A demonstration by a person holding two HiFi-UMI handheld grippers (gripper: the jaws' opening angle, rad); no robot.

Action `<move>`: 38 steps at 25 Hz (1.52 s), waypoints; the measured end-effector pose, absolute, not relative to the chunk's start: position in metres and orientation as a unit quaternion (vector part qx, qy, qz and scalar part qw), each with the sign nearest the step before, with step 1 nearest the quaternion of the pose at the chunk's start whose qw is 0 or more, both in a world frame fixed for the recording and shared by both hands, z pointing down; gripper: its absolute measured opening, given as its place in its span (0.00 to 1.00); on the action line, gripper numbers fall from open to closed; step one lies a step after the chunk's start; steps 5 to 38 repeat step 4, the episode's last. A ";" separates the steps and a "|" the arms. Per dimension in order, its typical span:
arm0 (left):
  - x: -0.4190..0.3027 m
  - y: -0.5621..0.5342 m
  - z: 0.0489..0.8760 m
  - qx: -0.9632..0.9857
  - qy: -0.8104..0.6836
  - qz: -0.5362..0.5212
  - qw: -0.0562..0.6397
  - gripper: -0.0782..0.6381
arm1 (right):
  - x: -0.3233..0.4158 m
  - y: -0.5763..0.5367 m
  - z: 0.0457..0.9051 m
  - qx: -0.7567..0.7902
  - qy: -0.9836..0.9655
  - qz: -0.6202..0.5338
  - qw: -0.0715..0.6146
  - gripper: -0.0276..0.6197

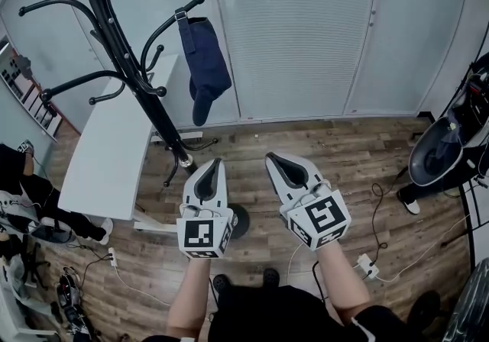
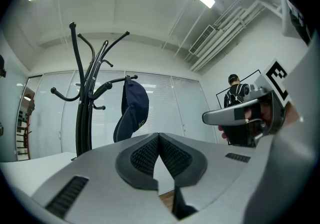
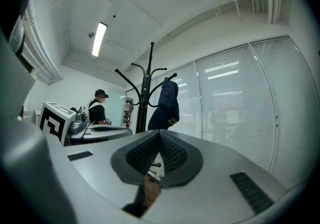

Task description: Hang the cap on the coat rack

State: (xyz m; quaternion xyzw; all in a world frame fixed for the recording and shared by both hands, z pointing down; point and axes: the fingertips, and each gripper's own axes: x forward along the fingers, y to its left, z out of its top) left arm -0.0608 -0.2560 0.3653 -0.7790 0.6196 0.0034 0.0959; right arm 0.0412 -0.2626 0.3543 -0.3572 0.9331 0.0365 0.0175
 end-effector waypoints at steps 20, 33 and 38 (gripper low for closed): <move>-0.060 -0.255 0.365 -0.780 0.618 0.004 0.097 0.13 | 0.042 -0.262 0.354 -0.362 0.931 0.035 0.020 0.09; -0.060 -0.255 0.365 -0.780 0.618 0.004 0.097 0.13 | 0.042 -0.262 0.354 -0.362 0.931 0.035 0.020 0.09; -0.060 -0.255 0.365 -0.780 0.618 0.004 0.097 0.13 | 0.042 -0.262 0.354 -0.362 0.931 0.035 0.020 0.09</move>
